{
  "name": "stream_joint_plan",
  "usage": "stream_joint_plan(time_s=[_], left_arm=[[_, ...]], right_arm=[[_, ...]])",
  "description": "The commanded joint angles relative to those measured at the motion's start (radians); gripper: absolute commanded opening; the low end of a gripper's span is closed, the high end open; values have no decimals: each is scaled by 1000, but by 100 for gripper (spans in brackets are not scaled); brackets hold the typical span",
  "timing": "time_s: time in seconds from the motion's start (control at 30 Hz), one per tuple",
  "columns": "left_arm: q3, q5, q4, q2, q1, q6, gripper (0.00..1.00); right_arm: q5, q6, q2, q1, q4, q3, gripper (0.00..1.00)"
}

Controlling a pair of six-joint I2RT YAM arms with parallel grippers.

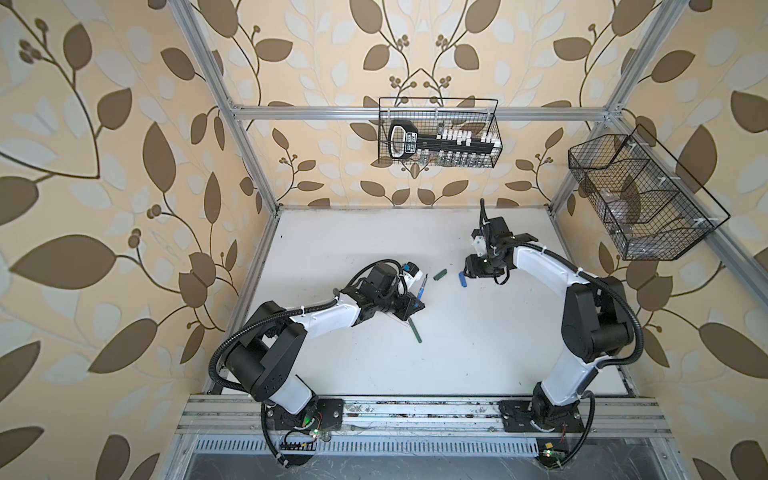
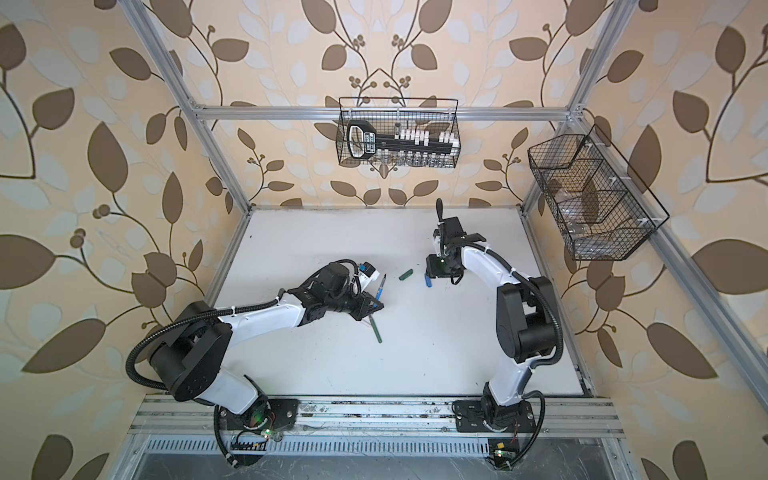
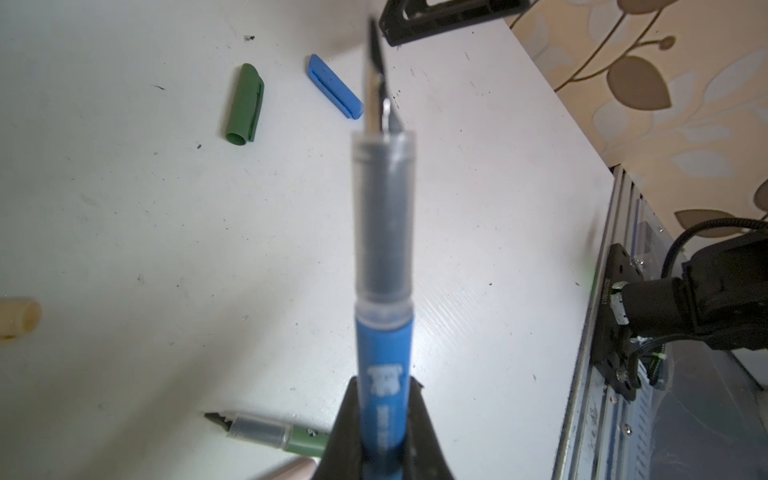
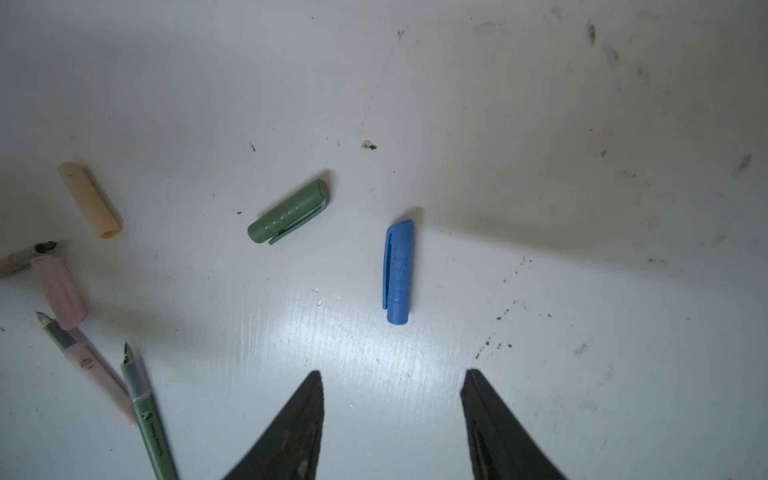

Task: Insert the pens into the pen caps
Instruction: 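Reach the right gripper down to the blue cap and grasp it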

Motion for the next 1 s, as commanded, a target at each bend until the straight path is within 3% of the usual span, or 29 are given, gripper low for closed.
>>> stream_joint_plan(time_s=[0.0, 0.67, 0.97], left_arm=[[36, -21, -20, -41, -13, 52, 0], [30, -49, -21, -53, -37, 60, 0], [39, -57, -29, -27, -37, 70, 0]], right_arm=[[42, -74, 76, 23, -105, 82, 54], [170, -76, 289, 84, -88, 197, 47], [190, -74, 299, 81, -83, 182, 40]])
